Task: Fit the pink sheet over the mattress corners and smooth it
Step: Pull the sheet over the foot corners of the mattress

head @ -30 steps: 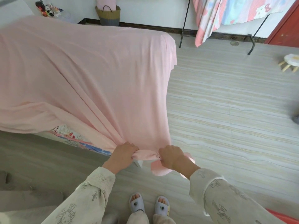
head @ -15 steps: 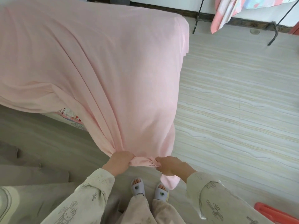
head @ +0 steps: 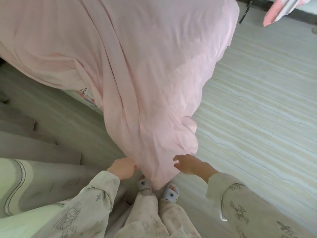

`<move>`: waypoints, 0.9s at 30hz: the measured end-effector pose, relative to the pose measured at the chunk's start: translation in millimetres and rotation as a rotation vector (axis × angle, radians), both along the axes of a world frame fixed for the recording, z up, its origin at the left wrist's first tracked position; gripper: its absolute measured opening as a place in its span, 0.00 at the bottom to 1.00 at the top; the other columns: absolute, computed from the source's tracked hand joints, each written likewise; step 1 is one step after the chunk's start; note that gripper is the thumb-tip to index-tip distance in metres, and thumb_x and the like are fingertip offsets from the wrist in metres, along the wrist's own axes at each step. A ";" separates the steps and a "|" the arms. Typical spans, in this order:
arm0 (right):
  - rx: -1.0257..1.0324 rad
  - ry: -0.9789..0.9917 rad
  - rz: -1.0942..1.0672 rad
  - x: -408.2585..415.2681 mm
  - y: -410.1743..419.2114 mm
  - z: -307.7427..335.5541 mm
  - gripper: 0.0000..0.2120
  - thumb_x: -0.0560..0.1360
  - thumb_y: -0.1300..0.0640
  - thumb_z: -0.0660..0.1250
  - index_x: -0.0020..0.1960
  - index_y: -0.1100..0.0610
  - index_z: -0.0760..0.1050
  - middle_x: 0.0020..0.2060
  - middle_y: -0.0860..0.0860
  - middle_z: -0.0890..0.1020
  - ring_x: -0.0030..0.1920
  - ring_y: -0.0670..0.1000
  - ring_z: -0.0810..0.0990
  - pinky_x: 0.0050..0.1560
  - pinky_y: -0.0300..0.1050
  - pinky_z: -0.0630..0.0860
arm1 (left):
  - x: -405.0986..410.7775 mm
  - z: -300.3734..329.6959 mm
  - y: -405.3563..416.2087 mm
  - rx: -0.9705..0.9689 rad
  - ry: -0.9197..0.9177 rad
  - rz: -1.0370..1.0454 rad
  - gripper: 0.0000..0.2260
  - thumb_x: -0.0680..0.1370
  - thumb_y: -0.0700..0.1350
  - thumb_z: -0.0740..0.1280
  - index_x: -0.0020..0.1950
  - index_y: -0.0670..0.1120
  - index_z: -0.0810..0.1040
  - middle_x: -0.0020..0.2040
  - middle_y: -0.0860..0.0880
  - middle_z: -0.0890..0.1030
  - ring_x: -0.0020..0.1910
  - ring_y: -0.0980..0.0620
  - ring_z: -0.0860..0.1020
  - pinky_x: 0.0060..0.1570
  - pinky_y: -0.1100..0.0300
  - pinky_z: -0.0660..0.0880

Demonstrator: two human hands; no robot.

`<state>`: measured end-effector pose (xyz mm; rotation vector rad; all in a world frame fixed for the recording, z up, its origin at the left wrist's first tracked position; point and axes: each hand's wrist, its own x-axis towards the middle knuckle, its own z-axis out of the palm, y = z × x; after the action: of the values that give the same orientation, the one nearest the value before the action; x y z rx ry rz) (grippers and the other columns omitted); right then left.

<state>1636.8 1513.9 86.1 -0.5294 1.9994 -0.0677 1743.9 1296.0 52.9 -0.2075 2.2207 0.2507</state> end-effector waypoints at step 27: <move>-0.149 0.189 -0.078 -162.4 -429.2 -76.3 0.21 0.81 0.54 0.55 0.73 0.54 0.61 0.66 0.54 0.70 0.66 0.55 0.69 0.61 0.49 0.71 | -198.2 -77.2 -382.7 0.545 0.226 1.446 0.09 0.78 0.41 0.63 0.57 0.43 0.74 0.54 0.43 0.73 0.52 0.46 0.72 0.54 0.54 0.72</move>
<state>1474.4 1084.7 9.9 -0.5703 2.2117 -0.2236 1545.7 913.4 -24.2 -1.4857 1.6985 1.6509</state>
